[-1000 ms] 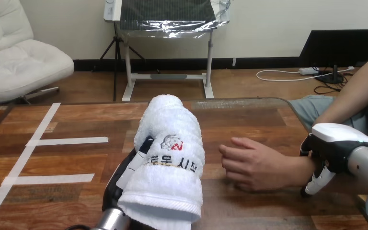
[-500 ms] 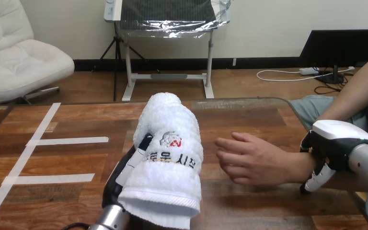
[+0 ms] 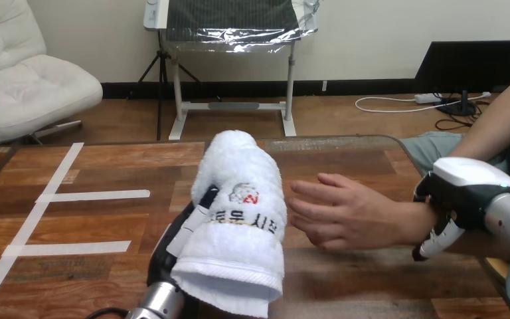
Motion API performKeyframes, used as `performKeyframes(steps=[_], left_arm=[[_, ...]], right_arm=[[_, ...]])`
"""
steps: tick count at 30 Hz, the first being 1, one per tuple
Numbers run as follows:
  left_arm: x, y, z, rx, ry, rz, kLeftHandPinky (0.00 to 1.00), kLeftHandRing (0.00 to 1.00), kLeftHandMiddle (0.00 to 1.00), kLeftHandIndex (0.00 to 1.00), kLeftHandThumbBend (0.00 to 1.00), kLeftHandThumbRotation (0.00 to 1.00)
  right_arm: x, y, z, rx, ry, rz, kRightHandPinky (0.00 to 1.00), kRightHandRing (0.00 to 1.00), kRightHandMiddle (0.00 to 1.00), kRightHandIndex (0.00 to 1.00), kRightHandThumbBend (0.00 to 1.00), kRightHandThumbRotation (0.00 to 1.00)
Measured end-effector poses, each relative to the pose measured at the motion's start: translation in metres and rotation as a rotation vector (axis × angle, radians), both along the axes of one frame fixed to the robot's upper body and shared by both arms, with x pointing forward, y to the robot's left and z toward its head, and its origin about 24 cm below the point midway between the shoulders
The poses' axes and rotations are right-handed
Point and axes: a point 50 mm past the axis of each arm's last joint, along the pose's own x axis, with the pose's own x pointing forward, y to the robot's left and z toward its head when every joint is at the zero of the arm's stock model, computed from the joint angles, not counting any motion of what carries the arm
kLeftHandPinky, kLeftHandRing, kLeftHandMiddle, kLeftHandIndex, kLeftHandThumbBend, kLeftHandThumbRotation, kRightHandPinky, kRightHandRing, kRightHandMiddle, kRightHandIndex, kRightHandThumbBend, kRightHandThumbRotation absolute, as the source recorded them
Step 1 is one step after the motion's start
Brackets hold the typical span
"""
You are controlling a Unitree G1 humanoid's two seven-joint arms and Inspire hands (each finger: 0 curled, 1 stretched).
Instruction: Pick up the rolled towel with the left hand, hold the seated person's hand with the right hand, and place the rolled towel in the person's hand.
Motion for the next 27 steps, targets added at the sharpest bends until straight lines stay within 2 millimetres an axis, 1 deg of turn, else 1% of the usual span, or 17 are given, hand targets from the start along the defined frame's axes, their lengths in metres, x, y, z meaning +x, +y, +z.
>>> performKeyframes(steps=[18, 27], left_arm=[[0.006, -0.005, -0.004, 0.049, 0.041, -0.015, 0.24, 0.33, 0.41, 0.49, 0.68, 0.04], [0.011, -0.010, -0.005, 0.071, 0.055, -0.031, 0.24, 0.32, 0.40, 0.49, 0.71, 0.05]], right_arm=[[-0.002, 0.003, 0.013, 0.023, -0.059, 0.008, 0.34, 0.43, 0.52, 0.54, 0.77, 0.00], [-0.002, 0.005, 0.019, 0.026, -0.079, 0.014, 0.31, 0.40, 0.48, 0.53, 0.77, 0.00]])
